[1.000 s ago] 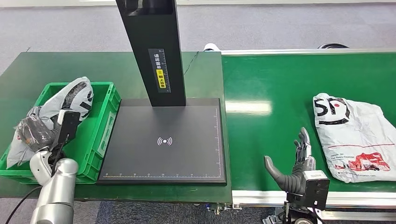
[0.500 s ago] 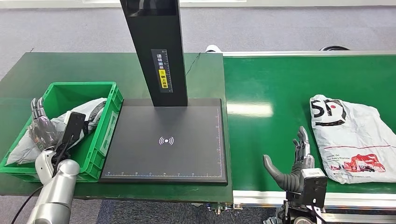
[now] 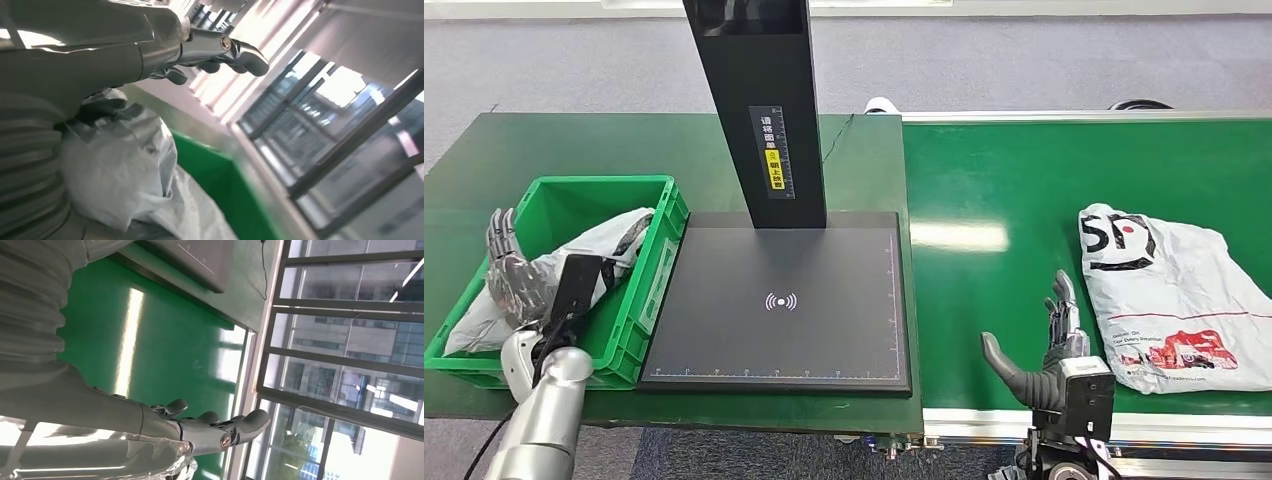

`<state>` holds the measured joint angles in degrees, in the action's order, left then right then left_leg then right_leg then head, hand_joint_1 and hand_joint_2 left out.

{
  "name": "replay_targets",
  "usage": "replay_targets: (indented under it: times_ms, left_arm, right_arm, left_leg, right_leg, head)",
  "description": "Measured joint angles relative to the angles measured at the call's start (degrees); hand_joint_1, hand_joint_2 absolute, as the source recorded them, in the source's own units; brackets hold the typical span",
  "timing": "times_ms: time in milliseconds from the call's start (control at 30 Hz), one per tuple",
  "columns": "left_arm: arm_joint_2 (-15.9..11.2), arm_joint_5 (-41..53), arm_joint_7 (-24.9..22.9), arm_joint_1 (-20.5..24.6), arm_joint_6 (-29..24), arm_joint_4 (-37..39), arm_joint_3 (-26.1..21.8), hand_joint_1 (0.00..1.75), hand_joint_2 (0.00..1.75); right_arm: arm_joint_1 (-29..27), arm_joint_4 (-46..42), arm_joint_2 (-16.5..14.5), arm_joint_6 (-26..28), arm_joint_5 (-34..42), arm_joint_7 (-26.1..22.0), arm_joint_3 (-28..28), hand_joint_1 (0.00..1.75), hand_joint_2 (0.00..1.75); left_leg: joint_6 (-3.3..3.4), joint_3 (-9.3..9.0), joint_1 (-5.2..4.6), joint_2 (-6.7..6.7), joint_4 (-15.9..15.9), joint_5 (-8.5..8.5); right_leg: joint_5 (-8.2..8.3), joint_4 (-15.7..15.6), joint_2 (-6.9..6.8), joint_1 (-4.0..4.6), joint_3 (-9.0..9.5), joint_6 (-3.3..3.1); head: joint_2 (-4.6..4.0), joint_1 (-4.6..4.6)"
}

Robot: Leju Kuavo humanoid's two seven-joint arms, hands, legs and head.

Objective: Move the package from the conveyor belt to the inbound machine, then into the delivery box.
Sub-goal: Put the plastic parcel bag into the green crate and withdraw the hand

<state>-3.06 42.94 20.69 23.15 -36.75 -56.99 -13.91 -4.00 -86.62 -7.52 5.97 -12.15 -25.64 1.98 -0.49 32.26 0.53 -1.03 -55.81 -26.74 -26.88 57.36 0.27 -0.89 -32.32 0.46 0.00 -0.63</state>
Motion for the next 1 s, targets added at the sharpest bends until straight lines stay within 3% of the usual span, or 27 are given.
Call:
replay_targets:
  times_ms: [133, 233, 333, 433, 600, 733, 867, 1000]
  left_arm:
    - [1.99, -15.86, 14.72, -4.05, -0.1, -7.88, 2.71, 0.0, 1.75]
    - [3.09, -24.67, 19.07, -7.03, -0.19, -16.09, 7.19, 0.0, 1.75]
    - [3.2, -30.04, 19.57, -9.51, 2.72, -23.33, 12.66, 0.0, 1.75]
    - [3.23, -36.09, 19.64, -11.62, 10.88, -29.11, 16.66, 0.0, 1.75]
    - [3.61, -42.04, 19.63, -13.92, 22.71, -33.7, 18.29, 0.0, 1.75]
    - [4.19, -41.09, 18.8, -15.15, 28.76, -35.15, 18.97, 0.0, 1.75]
    - [4.76, -36.64, 14.68, -15.4, 35.47, -33.5, 22.13, 0.0, 1.75]
    - [5.3, -33.75, 12.71, -15.42, 37.97, -30.83, 24.64, 0.0, 1.75]
  right_arm:
    - [0.22, 0.56, 0.04, 0.04, 0.52, -0.5, -0.28, 0.0, 1.75]
    - [0.78, 1.25, 0.16, 0.14, 1.2, -1.01, -0.5, 0.0, 1.75]
    - [1.35, 1.87, 0.34, 0.2, 1.5, -1.13, -0.54, 0.0, 1.75]
    - [1.57, 2.34, 0.61, 0.2, 1.57, -1.17, -0.54, 0.0, 1.75]
    - [1.69, 3.02, 0.83, 0.16, 1.6, -1.27, -0.55, 0.0, 1.75]
    - [1.89, 3.51, 0.96, -1.17, 2.18, -1.71, -0.7, 0.0, 1.75]
    - [2.84, 4.21, 0.91, -6.4, 5.61, -2.18, -1.6, 0.0, 1.75]
    - [3.42, 4.95, 0.78, -8.41, 6.51, -2.25, -2.55, 0.0, 1.75]
  left_leg:
    - [0.0, 0.07, 0.0, 0.1, -0.02, -0.01]
    - [0.0, 0.14, -0.01, 0.13, -0.04, -0.04]
    - [-0.01, 0.22, 0.0, 0.11, -0.04, -0.05]
    - [-0.02, 0.26, 0.01, 0.12, -0.03, -0.07]
    - [-0.02, 0.28, 0.02, 0.13, -0.02, -0.07]
    - [-0.02, 0.29, 0.01, 0.13, -0.03, -0.07]
    - [-0.02, 0.31, 0.0, 0.14, -0.03, -0.06]
    - [-0.02, 0.31, 0.0, 0.15, -0.04, -0.06]
  right_leg:
    - [0.02, 0.0, 0.09, 0.0, -0.09, 0.01]
    - [0.02, -0.01, 0.14, -0.01, -0.19, 0.02]
    - [0.01, -0.01, 0.13, 0.0, -0.24, 0.01]
    - [0.01, -0.01, 0.15, 0.01, -0.3, 0.01]
    - [0.01, -0.01, 0.16, 0.02, -0.34, 0.01]
    - [0.0, -0.01, 0.15, 0.01, -0.34, 0.01]
    - [0.01, -0.01, 0.16, -0.01, -0.35, 0.01]
    - [0.01, -0.01, 0.17, -0.01, -0.36, 0.02]
  head:
    - [0.0, 0.02]
    - [0.0, 0.01]
    - [0.0, 0.01]
    - [0.0, 0.0]
    - [0.0, 0.0]
    - [0.0, 0.01]
    - [0.0, 0.01]
    - [0.0, 0.0]
